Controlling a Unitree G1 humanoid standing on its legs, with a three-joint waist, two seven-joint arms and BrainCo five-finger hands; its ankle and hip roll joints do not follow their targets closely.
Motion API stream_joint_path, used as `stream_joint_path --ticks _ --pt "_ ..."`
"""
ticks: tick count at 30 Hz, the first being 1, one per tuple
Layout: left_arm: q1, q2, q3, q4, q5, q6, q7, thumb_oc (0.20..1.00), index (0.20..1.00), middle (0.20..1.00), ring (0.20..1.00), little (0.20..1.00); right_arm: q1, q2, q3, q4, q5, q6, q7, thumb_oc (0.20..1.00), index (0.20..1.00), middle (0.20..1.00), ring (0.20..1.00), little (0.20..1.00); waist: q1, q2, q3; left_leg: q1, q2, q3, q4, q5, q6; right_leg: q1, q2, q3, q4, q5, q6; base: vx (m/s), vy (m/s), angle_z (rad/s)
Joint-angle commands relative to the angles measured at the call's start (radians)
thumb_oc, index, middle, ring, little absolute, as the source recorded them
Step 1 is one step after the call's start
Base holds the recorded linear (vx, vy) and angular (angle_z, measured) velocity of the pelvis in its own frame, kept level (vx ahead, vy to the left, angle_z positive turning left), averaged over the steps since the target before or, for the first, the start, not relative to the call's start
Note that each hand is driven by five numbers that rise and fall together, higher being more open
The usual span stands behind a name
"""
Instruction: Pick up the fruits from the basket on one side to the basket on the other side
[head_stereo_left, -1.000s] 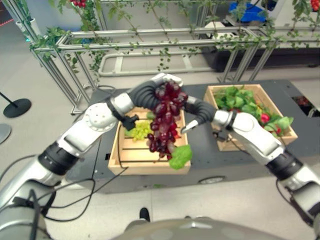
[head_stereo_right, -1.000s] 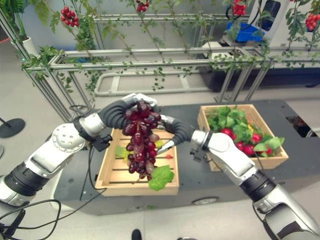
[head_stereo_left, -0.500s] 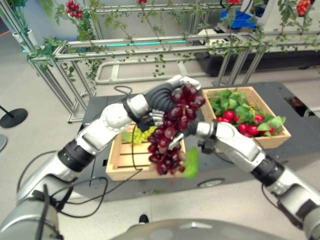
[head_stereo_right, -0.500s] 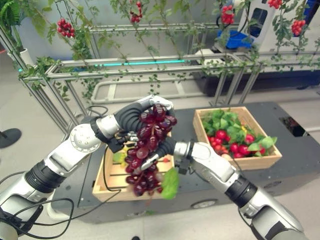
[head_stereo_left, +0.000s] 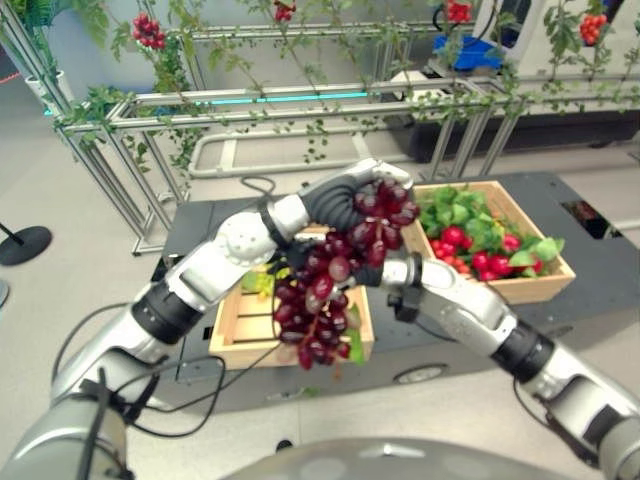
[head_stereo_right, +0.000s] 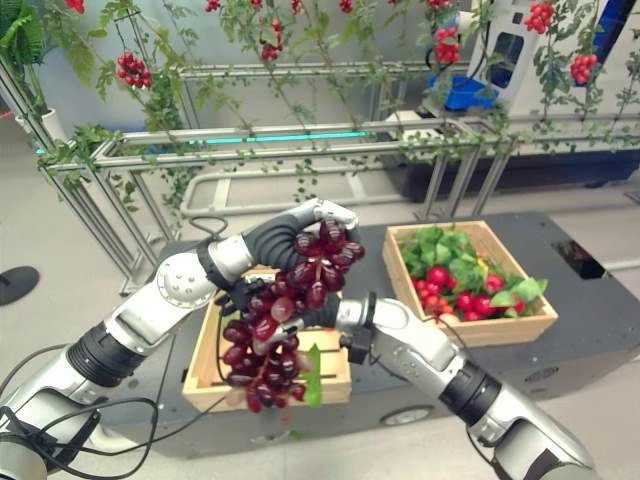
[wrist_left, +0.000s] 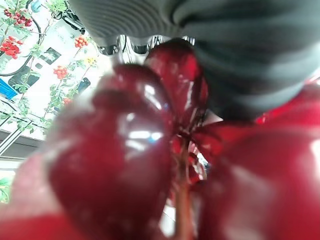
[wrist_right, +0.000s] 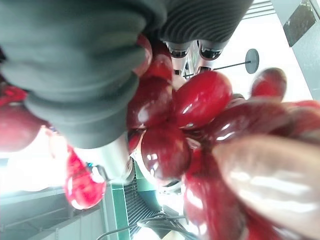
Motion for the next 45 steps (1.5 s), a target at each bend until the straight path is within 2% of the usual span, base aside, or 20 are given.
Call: stream_joint_path --ticks 1,16,18,19,20,21,29,36,39,43,45 --pt "-0.080 -0.070 0.085 0.071 -0.014 -0.052 0.054 0.200 0.200 0.200 0.200 0.200 -0.053 0.126 -0.012 -0.075 0.050 -0.062 -0.004 0.200 0.200 0.200 0.200 0.200 -0.018 -0.046 0.012 0.111 -0.080 0.023 0.015 -0.179 0.016 -0.004 -0.001 -0.001 -0.045 0.044 0.104 0.00 0.000 0.00" --pt "-0.034 -0.087 0.131 0.093 0.015 -0.045 0.092 0.200 0.200 0.200 0.200 0.200 0.004 0.157 -0.062 -0.076 0.072 -0.092 -0.035 0.200 0.200 0.200 0.200 0.200 -0.025 -0.038 0.012 0.110 -0.084 0.021 0.027 -0.190 0.020 -0.005 -0.010 -0.004 -0.039 0.044 0.106 0.00 0.003 0.00" --pt "-0.030 -0.087 0.138 0.097 0.017 -0.046 0.097 0.304 0.304 0.304 0.304 0.304 0.013 0.155 -0.070 -0.080 0.070 -0.094 -0.035 0.200 0.200 0.200 0.200 0.200 -0.025 -0.037 0.013 0.111 -0.085 0.023 0.029 -0.192 0.021 -0.006 -0.012 -0.002 -0.037 0.045 0.107 -0.01 0.023 0.00" --pt "-0.025 -0.089 0.141 0.102 0.017 -0.044 0.096 0.445 0.445 0.445 0.445 0.445 0.022 0.149 -0.078 -0.085 0.068 -0.096 -0.035 0.200 0.200 0.200 0.200 0.200 -0.026 -0.037 0.012 0.111 -0.086 0.024 0.033 -0.195 0.023 -0.007 -0.014 0.000 -0.034 0.045 0.109 0.00 0.000 0.00" --pt "-0.025 -0.090 0.141 0.102 0.017 -0.044 0.096 0.467 0.467 0.467 0.467 0.467 0.023 0.149 -0.079 -0.085 0.067 -0.096 -0.035 0.200 0.200 0.200 0.200 0.200 -0.026 -0.037 0.012 0.110 -0.086 0.025 0.033 -0.195 0.023 -0.008 -0.014 0.000 -0.033 0.045 0.109 -0.02 0.054 -0.01" --pt "-0.027 -0.088 0.140 0.107 0.016 -0.042 0.095 1.000 1.000 1.000 1.000 1.000 0.029 0.145 -0.086 -0.087 0.066 -0.098 -0.034 0.200 0.200 0.200 0.200 0.200 -0.027 -0.036 0.012 0.109 -0.088 0.026 0.036 -0.197 0.024 -0.009 -0.017 0.001 -0.031 0.045 0.110 0.00 0.000 0.00" --pt "0.026 -0.065 0.207 0.125 -0.013 -0.045 0.108 1.000 1.000 1.000 1.000 1.000 0.101 0.102 -0.173 -0.117 0.065 -0.119 -0.037 0.200 0.200 0.200 0.200 0.200 -0.034 -0.035 0.007 0.105 -0.097 0.037 0.046 -0.207 0.030 -0.017 -0.024 0.013 -0.023 0.053 0.119 -0.02 0.055 -0.04" --pt "0.146 -0.014 0.337 0.131 -0.090 -0.048 0.112 1.000 1.000 1.000 1.000 1.000 0.282 0.026 -0.433 -0.107 0.053 -0.178 -0.078 0.200 0.200 0.200 0.200 0.200 -0.054 -0.033 0.007 0.095 -0.107 0.052 0.049 -0.210 0.040 -0.045 -0.037 0.033 -0.001 0.069 0.135 -0.03 0.076 -0.10" --pt "0.189 0.003 0.388 0.135 -0.122 -0.051 0.116 1.000 1.000 1.000 1.000 1.000 0.363 0.025 -0.547 -0.103 0.038 -0.208 -0.110 0.200 0.200 0.200 0.200 0.200 -0.070 -0.033 0.012 0.098 -0.113 0.055 0.035 -0.206 0.044 -0.057 -0.042 0.041 0.008 0.074 0.142 -0.04 0.087 -0.05" --pt "0.229 -0.003 0.435 0.127 -0.143 -0.053 0.126 1.000 1.000 1.000 1.000 1.000 0.411 0.032 -0.620 -0.103 0.017 -0.222 -0.135 0.200 0.200 0.200 0.200 0.200 -0.085 -0.034 0.029 0.095 -0.113 0.079 0.028 -0.198 0.046 -0.092 -0.045 0.051 0.027 0.100 0.152 -0.08 0.037 -0.16" --pt "0.250 0.003 0.471 0.112 -0.139 -0.056 0.137 1.000 1.000 1.000 1.000 1.000 0.394 0.047 -0.629 -0.104 0.012 -0.224 -0.139 0.200 0.200 0.200 0.200 0.200 -0.071 -0.033 0.052 0.078 -0.098 0.130 0.044 -0.192 0.040 -0.125 -0.065 -0.018 0.043 0.122 0.164 -0.21 -0.007 -0.33"
